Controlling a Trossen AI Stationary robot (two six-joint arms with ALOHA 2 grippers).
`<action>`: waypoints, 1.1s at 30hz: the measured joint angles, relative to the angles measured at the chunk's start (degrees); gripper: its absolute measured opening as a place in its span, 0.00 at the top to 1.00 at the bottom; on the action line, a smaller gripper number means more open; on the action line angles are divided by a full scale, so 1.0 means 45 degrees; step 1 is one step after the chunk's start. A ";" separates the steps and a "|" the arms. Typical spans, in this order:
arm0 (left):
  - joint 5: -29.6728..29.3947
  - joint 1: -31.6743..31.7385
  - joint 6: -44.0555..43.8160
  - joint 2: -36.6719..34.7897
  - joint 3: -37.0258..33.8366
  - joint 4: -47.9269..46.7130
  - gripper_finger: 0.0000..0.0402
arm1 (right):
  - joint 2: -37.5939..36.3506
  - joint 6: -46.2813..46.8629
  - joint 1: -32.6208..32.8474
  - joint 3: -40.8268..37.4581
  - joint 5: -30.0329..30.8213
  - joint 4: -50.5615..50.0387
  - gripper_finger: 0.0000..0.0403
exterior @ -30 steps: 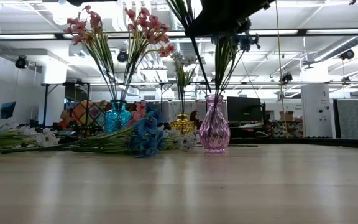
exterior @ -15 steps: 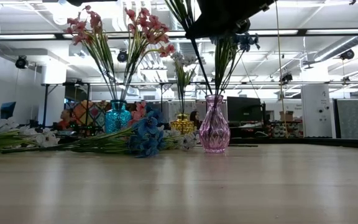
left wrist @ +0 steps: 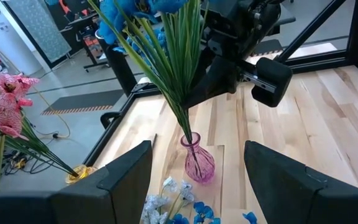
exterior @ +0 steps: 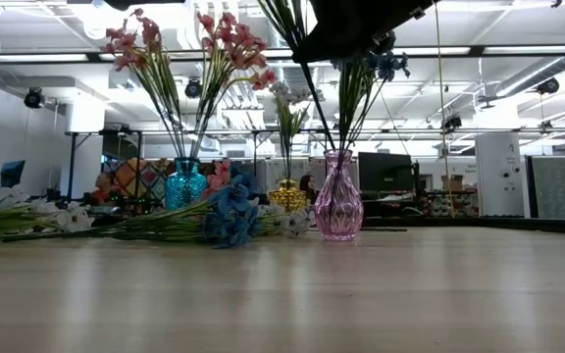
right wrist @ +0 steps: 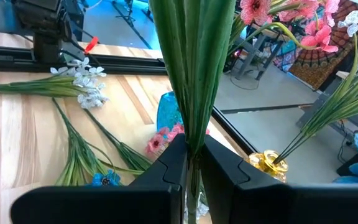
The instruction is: Sort flowers into vase by color
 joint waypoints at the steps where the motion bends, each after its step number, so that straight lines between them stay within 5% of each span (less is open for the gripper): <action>1: 0.0008 -0.0005 -0.0005 0.0000 -0.0027 -0.0009 0.41 | 0.0000 0.0000 -0.0003 0.0000 0.0000 0.0000 0.93; 15: 0.0018 -0.0001 -0.0006 0.0000 -0.0067 -0.0058 0.41 | 0.0000 0.0359 -0.0005 0.0000 0.0000 -0.0369 0.92; 33: 0.0028 0.0000 -0.0262 0.0022 -0.0302 -0.0040 0.41 | 0.0000 0.0698 0.0060 0.0000 0.0007 -0.0350 0.66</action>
